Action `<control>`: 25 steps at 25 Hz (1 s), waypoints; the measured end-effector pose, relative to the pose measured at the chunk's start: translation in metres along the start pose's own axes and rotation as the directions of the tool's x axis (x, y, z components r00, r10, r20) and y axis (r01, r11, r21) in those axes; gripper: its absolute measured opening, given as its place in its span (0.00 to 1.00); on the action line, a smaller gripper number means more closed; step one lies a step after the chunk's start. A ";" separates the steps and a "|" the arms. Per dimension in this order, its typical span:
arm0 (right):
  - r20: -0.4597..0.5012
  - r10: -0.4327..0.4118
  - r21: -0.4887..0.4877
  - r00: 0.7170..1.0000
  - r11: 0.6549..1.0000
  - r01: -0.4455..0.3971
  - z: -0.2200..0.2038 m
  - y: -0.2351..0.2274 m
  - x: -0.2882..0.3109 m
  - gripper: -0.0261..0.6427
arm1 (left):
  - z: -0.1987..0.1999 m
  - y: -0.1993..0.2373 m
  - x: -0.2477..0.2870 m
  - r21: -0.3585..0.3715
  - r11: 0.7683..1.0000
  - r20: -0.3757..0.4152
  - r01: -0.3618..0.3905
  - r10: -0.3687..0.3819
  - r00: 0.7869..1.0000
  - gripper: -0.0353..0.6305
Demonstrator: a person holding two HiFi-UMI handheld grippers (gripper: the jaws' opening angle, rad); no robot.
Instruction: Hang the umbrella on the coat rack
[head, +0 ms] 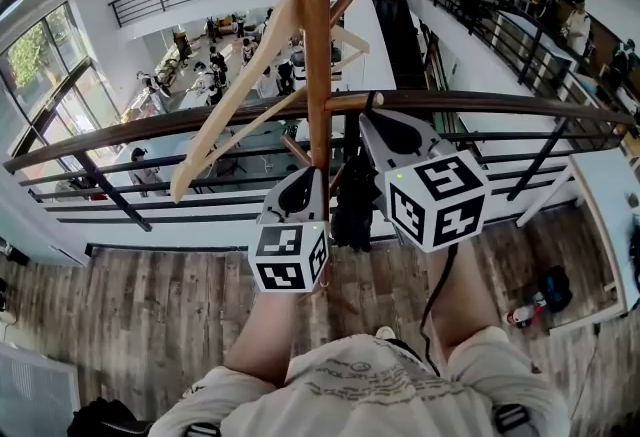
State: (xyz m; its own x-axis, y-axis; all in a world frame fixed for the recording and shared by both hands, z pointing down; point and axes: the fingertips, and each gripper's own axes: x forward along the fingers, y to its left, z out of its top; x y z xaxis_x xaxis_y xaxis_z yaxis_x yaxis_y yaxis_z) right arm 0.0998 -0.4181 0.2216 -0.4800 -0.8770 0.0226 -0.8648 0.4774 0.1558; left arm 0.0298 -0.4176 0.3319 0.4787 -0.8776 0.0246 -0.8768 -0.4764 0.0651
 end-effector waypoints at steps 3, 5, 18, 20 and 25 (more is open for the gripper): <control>-0.019 0.007 0.001 1.000 1.000 -0.007 -0.006 0.008 0.006 0.04 | -0.001 0.001 -0.003 -0.004 1.000 -0.003 -0.001 0.001 1.000 0.05; -0.021 0.004 0.006 1.000 1.000 -0.004 -0.008 0.008 0.009 0.04 | -0.001 0.003 -0.003 -0.007 1.000 -0.004 -0.006 0.006 1.000 0.05; -0.018 0.026 0.019 0.999 0.999 -0.026 -0.018 0.031 0.027 0.04 | -0.005 0.011 -0.025 -0.009 0.999 -0.004 -0.053 0.053 0.999 0.05; -0.016 0.027 0.017 1.000 0.999 -0.027 -0.021 0.033 0.030 0.04 | -0.006 0.012 -0.028 -0.011 0.998 -0.005 -0.064 0.064 0.998 0.05; -0.026 0.036 0.029 0.999 0.999 -0.035 -0.027 0.036 0.039 0.04 | -0.008 0.013 -0.033 -0.013 0.997 -0.011 -0.079 0.079 0.997 0.05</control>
State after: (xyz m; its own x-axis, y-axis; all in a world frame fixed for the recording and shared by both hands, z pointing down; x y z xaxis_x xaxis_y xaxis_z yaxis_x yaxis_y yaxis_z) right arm 0.0539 -0.4367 0.2543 -0.5067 -0.8604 0.0538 -0.8513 0.5092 0.1263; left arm 0.0033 -0.3944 0.3403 0.4088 -0.9117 0.0404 -0.9111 -0.4051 0.0763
